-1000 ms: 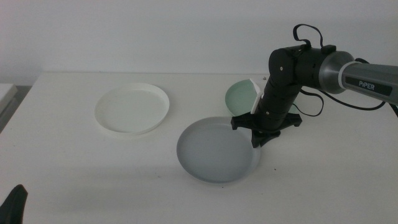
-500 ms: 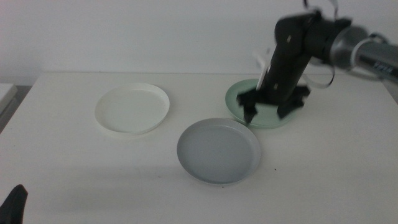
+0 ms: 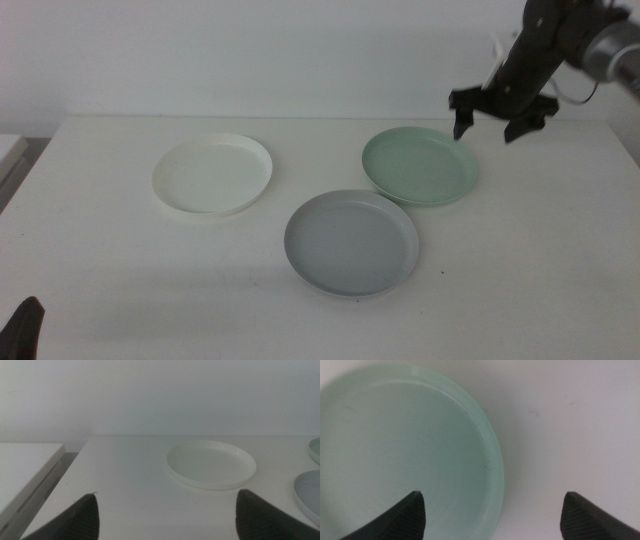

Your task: Stack the three bowls on top of each other.

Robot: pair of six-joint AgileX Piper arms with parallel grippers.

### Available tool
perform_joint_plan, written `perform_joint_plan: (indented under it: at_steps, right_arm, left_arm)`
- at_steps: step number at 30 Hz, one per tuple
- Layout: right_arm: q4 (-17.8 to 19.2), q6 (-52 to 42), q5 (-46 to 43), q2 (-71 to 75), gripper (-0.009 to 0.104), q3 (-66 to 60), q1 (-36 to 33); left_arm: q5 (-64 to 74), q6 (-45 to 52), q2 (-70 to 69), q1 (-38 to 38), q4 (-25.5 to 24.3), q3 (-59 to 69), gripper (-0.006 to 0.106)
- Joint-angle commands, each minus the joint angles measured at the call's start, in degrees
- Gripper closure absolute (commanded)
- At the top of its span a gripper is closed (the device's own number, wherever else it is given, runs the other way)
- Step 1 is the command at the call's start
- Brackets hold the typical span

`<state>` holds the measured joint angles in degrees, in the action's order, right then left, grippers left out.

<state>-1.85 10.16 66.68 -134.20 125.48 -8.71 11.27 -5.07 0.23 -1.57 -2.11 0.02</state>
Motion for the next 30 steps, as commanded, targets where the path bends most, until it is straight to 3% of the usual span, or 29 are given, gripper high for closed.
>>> perform_joint_plan:
  at_steps: [1, 7, 14, 21, 30]
  right_arm:
    - [-0.32, 0.06, 1.7, -2.91, 0.014, 2.69, 0.46]
    - [-3.52, 0.06, 0.87, -7.5, 0.024, 3.21, 0.46]
    - [-4.23, 1.97, -2.48, -10.66, 0.044, 3.1, 0.46]
    - [-3.89, 3.0, -8.31, -11.47, 0.098, 3.24, 1.15]
    - [-6.04, -1.95, -8.74, 2.96, 0.097, 2.53, 1.1]
  left_arm:
    - [-0.85, -0.37, -0.23, -0.12, 0.42, -0.02, 0.007]
    - [-0.85, -0.37, -0.23, -0.12, 0.42, -0.02, 0.007]
    - [-0.85, -0.37, -0.23, -0.12, 0.42, -0.02, 0.007]
    - [-0.85, -0.37, -0.23, -0.12, 0.42, -0.02, 0.007]
    - [-0.85, -0.37, -0.23, -0.12, 0.42, -0.02, 0.007]
